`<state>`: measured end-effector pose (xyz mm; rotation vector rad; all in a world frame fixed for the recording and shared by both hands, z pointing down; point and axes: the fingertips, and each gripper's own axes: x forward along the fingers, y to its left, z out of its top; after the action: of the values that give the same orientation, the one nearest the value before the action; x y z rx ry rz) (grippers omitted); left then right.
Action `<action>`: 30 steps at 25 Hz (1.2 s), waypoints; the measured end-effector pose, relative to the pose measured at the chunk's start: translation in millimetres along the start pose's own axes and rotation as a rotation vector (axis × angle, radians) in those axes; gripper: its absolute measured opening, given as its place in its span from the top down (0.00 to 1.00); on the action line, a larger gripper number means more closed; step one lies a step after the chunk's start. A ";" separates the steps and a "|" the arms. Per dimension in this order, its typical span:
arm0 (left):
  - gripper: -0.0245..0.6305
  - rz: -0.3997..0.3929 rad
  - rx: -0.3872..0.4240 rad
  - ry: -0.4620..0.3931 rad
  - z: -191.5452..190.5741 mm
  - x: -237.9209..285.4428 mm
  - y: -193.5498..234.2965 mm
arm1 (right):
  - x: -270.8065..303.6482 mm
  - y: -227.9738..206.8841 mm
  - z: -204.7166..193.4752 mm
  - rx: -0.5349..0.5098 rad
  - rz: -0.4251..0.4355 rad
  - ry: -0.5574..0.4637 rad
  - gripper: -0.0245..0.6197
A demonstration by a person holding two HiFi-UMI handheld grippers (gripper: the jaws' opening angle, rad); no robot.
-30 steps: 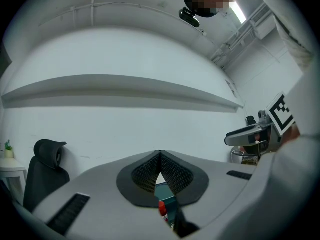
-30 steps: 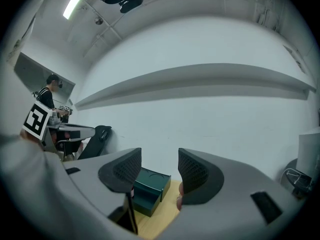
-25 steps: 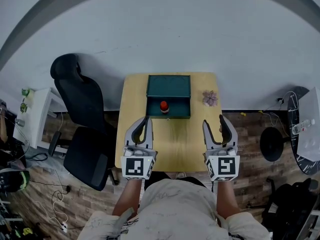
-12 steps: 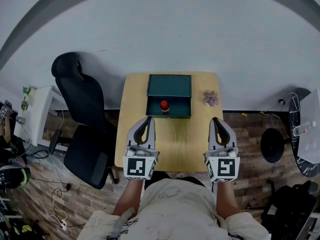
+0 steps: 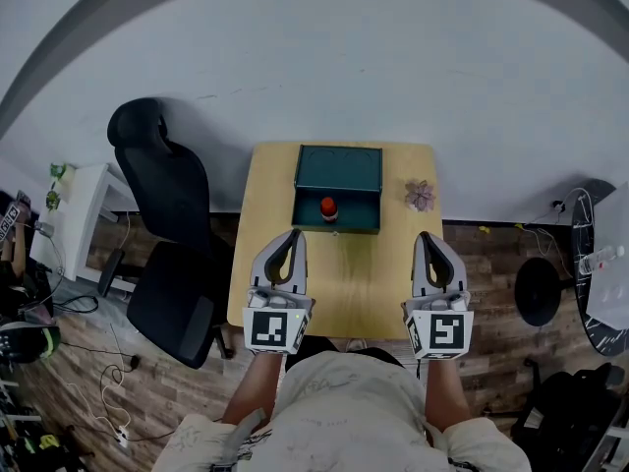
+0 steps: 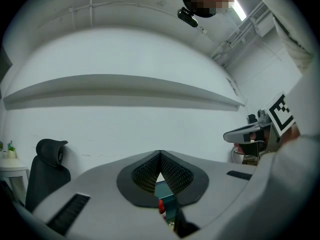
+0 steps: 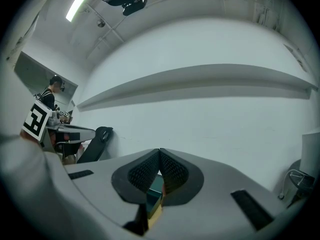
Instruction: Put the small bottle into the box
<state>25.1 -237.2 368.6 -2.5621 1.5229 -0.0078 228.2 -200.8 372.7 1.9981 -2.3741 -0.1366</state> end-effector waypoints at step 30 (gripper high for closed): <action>0.95 0.008 0.001 0.031 -11.2 2.2 3.8 | 5.7 2.6 -10.8 -0.016 0.018 0.035 0.94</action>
<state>21.9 -242.4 378.9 -2.5671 1.5429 -0.0480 225.5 -206.5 383.5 1.9551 -2.3620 -0.1183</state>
